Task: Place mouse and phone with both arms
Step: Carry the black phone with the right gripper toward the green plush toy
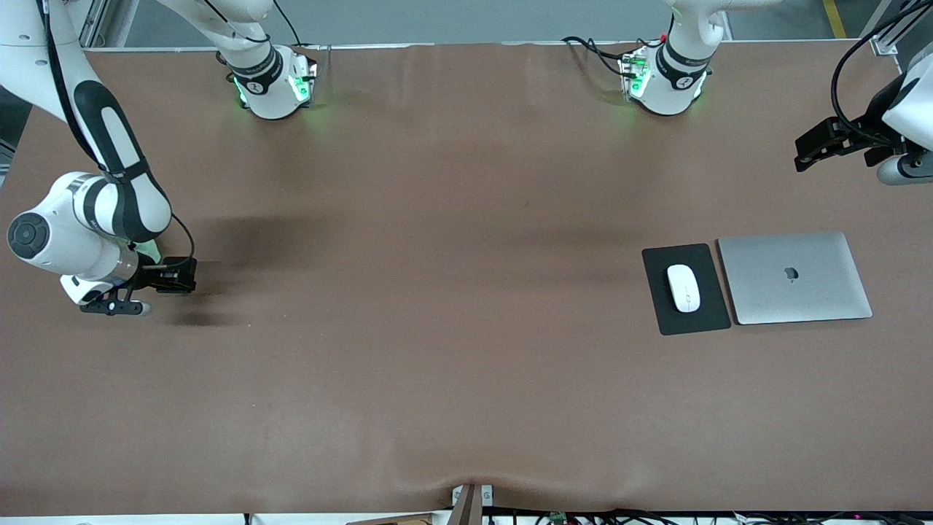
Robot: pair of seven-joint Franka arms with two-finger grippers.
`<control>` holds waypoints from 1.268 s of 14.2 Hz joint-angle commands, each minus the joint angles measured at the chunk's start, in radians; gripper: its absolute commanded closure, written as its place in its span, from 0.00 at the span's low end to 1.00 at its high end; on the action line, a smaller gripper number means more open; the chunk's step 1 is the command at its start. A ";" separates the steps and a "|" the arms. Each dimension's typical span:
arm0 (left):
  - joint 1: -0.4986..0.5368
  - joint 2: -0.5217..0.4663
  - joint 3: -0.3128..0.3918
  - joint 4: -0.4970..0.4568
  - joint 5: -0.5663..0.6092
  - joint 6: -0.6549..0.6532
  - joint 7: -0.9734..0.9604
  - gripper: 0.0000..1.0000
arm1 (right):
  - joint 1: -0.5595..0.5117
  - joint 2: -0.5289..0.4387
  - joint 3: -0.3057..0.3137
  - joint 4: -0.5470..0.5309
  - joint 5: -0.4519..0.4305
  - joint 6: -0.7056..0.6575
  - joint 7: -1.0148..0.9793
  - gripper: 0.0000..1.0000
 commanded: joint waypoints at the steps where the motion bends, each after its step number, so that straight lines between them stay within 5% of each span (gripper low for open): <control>1: 0.004 -0.026 0.000 -0.014 -0.020 -0.020 0.001 0.00 | -0.025 0.020 0.018 0.001 -0.040 0.047 -0.011 0.99; 7: 0.004 -0.027 -0.005 -0.014 -0.022 -0.031 0.003 0.00 | -0.062 0.047 0.019 -0.001 -0.048 0.067 -0.054 0.96; 15: 0.004 -0.026 -0.005 -0.013 -0.023 -0.031 -0.004 0.00 | -0.075 0.059 0.019 -0.007 -0.048 0.064 -0.054 0.77; 18: 0.004 -0.027 -0.005 -0.013 -0.023 -0.031 -0.004 0.00 | -0.075 0.065 0.019 -0.007 -0.048 0.066 -0.055 0.43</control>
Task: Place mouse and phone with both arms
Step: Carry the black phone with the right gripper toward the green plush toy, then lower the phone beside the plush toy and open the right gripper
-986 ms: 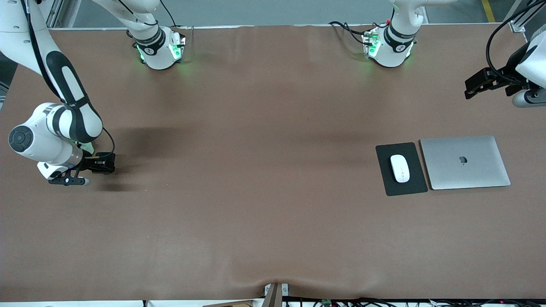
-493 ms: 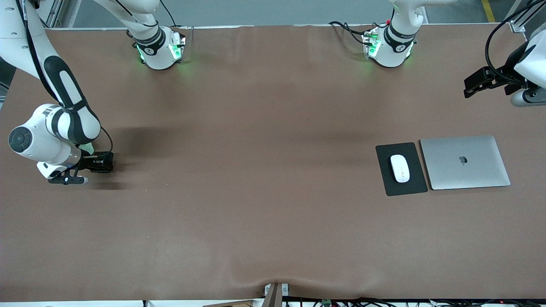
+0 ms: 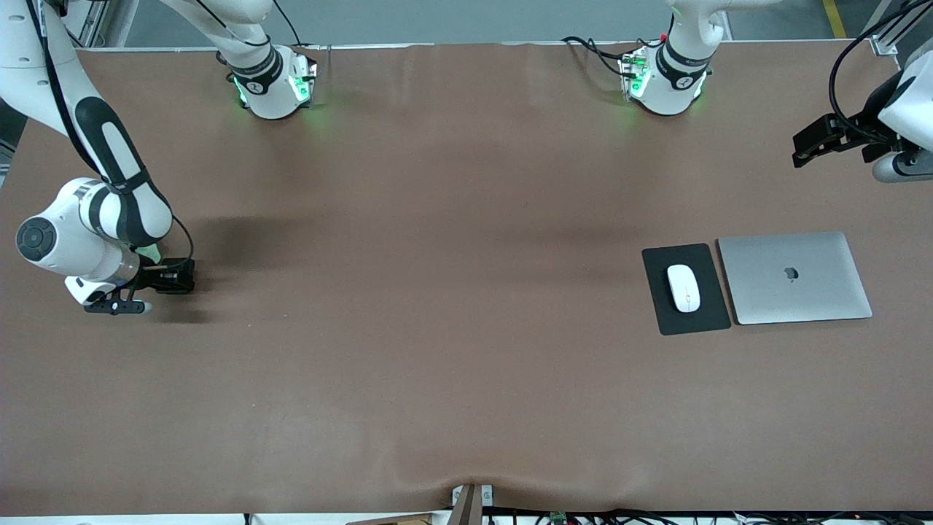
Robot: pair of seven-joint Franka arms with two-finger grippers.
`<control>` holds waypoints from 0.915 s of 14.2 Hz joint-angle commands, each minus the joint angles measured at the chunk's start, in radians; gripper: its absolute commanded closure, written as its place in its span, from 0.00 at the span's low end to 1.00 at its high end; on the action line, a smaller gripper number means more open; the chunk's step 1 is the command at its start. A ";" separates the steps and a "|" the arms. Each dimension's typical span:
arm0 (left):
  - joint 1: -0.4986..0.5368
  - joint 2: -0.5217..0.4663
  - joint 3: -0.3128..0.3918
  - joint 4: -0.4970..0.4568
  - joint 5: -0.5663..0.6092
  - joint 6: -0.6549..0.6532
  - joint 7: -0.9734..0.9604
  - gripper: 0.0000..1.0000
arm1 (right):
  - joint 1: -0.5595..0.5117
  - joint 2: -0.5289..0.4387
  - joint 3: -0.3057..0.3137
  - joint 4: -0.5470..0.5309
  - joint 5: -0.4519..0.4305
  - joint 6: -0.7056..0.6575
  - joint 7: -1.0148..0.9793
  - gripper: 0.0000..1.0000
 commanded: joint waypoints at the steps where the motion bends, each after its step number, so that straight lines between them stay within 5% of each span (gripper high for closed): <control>1: 0.004 -0.027 -0.002 -0.014 -0.021 -0.012 -0.004 0.00 | -0.026 -0.001 0.018 -0.003 -0.026 0.003 -0.005 0.04; 9: 0.004 -0.033 0.000 -0.014 -0.023 -0.011 -0.004 0.00 | -0.008 -0.032 0.023 0.045 -0.026 -0.062 0.000 0.00; 13: 0.003 -0.031 -0.002 -0.017 -0.021 -0.011 -0.005 0.00 | 0.073 -0.069 0.025 0.267 -0.026 -0.448 0.014 0.00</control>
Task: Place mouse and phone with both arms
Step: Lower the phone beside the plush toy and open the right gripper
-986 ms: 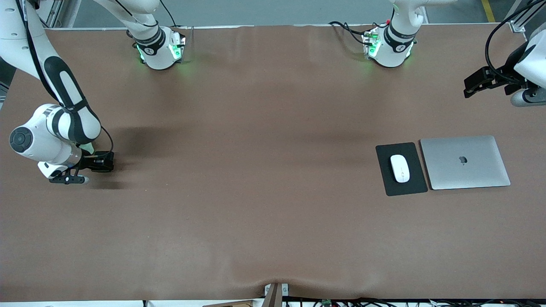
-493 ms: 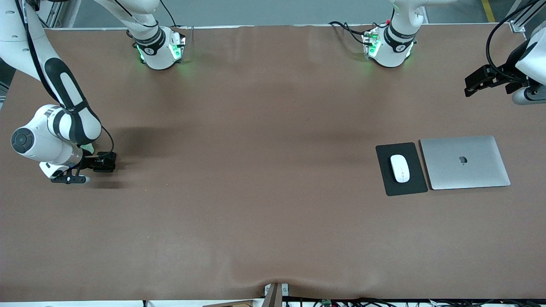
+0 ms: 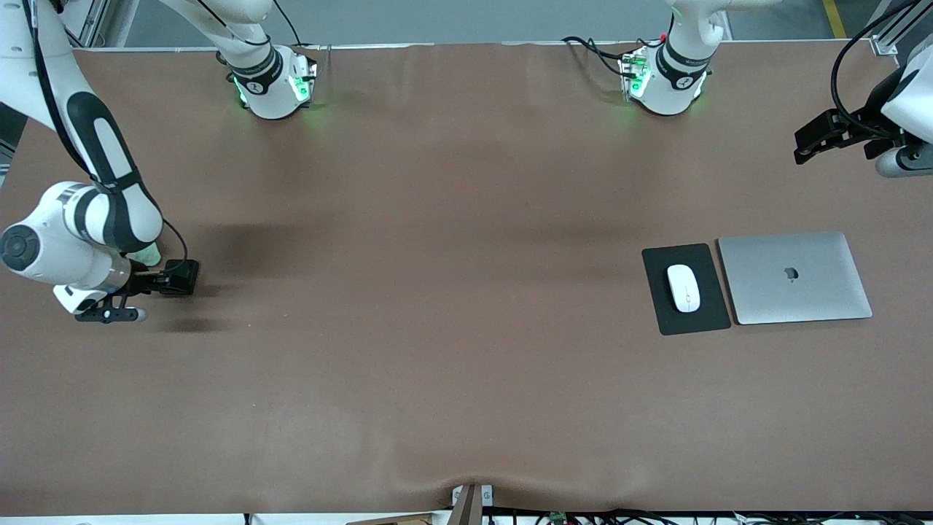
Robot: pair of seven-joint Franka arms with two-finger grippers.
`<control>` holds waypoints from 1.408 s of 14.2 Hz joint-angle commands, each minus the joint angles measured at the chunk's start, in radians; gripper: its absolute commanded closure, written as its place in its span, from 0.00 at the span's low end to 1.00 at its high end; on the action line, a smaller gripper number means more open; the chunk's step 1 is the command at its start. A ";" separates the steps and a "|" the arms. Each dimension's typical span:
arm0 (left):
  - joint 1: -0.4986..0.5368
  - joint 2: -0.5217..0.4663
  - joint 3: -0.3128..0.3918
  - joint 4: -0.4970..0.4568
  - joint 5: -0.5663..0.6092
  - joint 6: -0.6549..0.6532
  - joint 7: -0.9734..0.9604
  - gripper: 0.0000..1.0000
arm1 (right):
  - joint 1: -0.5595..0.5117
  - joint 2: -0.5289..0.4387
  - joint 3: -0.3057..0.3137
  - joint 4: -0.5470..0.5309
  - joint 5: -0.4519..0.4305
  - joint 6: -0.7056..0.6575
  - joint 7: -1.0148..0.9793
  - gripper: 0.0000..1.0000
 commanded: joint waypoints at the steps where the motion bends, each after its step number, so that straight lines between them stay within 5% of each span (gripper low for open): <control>1: 0.003 -0.023 -0.002 -0.017 -0.021 -0.008 -0.007 0.00 | 0.053 -0.027 0.003 0.180 -0.022 -0.280 0.015 0.00; 4: 0.003 -0.023 -0.002 -0.017 -0.021 -0.006 -0.005 0.00 | 0.123 -0.117 0.003 0.293 -0.017 -0.490 0.020 0.00; 12: 0.001 -0.024 -0.003 -0.023 -0.020 0.015 -0.007 0.00 | 0.257 -0.484 0.008 0.297 0.038 -0.712 0.201 0.00; 17: 0.003 -0.032 -0.003 -0.034 -0.018 0.041 -0.005 0.00 | 0.289 -0.469 0.003 0.494 0.044 -0.890 0.342 0.00; 20: 0.003 -0.046 -0.003 -0.049 -0.018 0.075 -0.004 0.00 | 0.275 -0.466 0.001 0.502 0.043 -0.891 0.347 0.00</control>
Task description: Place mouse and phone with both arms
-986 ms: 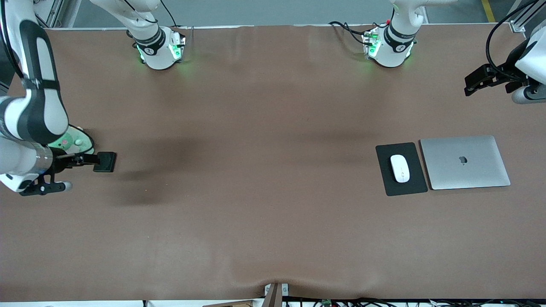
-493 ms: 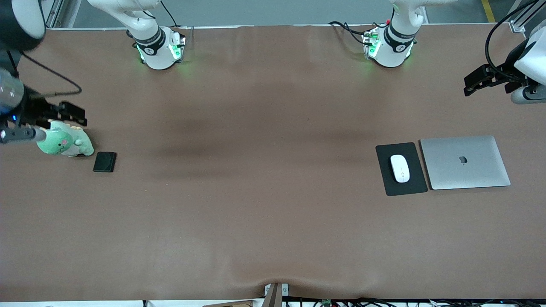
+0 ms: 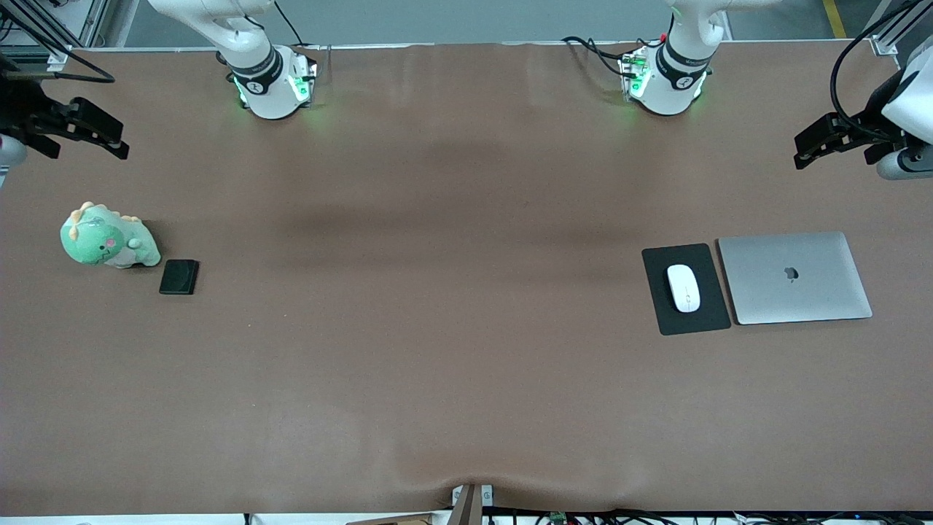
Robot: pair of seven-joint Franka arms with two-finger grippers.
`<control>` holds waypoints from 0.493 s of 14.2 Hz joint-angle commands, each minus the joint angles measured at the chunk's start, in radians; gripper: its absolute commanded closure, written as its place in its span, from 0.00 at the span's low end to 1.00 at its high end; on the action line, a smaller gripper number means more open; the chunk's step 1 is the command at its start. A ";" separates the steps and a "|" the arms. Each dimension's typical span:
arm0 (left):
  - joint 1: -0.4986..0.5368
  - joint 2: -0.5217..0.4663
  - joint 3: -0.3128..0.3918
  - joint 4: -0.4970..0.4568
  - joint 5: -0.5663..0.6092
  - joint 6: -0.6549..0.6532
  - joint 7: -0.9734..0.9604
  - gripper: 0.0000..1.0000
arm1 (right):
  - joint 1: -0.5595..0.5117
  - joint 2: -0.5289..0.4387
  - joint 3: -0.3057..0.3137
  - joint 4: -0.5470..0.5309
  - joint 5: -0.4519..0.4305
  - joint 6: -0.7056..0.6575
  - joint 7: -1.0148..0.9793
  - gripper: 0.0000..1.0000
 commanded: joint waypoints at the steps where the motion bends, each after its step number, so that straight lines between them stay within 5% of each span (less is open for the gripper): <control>1: 0.003 -0.038 -0.002 -0.040 -0.018 0.028 -0.005 0.00 | -0.008 0.028 -0.007 0.031 0.015 -0.018 0.024 0.00; 7: 0.007 -0.003 0.004 0.002 -0.021 0.028 0.010 0.00 | -0.019 0.028 -0.010 0.002 0.020 0.011 0.033 0.00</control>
